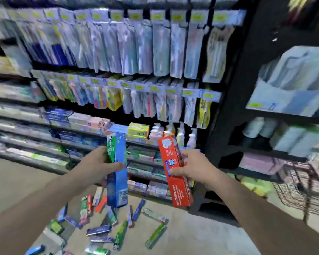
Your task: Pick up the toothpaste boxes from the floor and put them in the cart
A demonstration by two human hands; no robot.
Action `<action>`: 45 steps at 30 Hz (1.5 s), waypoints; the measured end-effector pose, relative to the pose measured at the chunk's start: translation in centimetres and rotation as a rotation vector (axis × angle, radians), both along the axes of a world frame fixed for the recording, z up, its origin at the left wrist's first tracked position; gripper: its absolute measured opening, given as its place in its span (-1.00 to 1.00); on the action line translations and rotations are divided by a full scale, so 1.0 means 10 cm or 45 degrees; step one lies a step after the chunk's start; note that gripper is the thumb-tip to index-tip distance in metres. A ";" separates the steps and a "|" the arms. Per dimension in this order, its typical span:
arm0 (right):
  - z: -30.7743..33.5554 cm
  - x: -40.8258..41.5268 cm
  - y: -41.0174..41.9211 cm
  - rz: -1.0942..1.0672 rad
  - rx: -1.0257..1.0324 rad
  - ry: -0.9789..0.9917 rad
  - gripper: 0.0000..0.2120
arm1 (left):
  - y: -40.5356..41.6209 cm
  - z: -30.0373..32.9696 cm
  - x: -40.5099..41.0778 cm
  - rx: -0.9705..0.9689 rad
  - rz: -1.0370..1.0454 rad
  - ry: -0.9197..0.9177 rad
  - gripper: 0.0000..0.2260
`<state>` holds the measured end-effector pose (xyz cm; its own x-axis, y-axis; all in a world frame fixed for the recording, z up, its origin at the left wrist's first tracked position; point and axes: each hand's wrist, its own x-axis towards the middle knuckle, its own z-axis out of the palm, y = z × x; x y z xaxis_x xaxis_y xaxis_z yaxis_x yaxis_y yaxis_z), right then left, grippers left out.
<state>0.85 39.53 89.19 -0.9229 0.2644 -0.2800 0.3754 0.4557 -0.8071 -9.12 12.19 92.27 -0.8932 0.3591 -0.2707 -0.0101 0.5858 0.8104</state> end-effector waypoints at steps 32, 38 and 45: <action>0.31 5.03 4.08 -1.251 0.002 0.008 -0.55 | 5.98 0.03 3.52 0.136 -1.007 -0.063 -0.65; 0.21 5.19 4.59 -1.282 0.014 -0.038 -0.53 | 6.56 -0.05 3.75 0.112 -1.071 -0.069 -0.71; 0.09 4.89 5.37 -1.271 0.053 -0.097 -0.53 | 7.40 -0.27 3.52 0.096 -1.096 -0.083 -0.67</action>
